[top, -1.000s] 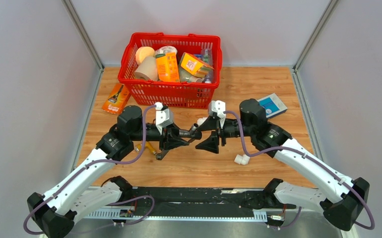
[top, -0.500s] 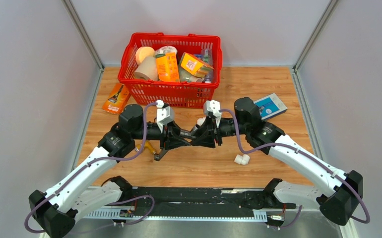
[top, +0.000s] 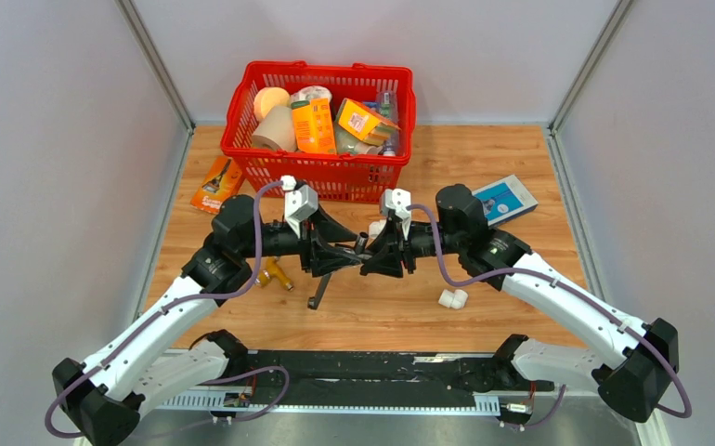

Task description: Install the water faucets

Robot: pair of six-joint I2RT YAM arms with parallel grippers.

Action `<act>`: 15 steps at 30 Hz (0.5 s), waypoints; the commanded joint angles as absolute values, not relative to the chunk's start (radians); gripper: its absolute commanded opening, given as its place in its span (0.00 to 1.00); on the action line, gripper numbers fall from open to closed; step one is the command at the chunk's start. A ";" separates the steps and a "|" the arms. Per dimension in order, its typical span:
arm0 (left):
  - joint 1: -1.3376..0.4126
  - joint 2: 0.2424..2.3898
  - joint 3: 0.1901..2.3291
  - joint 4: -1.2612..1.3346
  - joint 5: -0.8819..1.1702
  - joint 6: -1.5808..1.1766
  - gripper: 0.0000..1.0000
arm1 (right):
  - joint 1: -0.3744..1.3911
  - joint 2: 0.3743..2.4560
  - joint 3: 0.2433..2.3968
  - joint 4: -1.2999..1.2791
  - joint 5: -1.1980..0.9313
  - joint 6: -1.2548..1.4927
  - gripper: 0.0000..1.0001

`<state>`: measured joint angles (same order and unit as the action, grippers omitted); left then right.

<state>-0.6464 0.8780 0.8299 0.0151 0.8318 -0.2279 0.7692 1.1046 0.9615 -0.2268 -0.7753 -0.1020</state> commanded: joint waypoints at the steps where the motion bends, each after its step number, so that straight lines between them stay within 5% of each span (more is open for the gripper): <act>1: -0.649 0.893 0.838 0.051 0.769 -0.265 0.62 | 0.767 1.066 0.977 -0.143 -0.769 -0.089 0.00; 15: -0.647 0.907 0.749 0.142 0.784 -0.314 0.56 | 0.767 1.026 0.947 -0.095 -0.784 -0.072 0.00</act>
<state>-0.6464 0.9054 0.7696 0.0467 0.7361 -0.2790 0.7689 1.0698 0.9451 -0.2173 -0.7441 -0.0914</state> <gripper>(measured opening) 0.595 0.346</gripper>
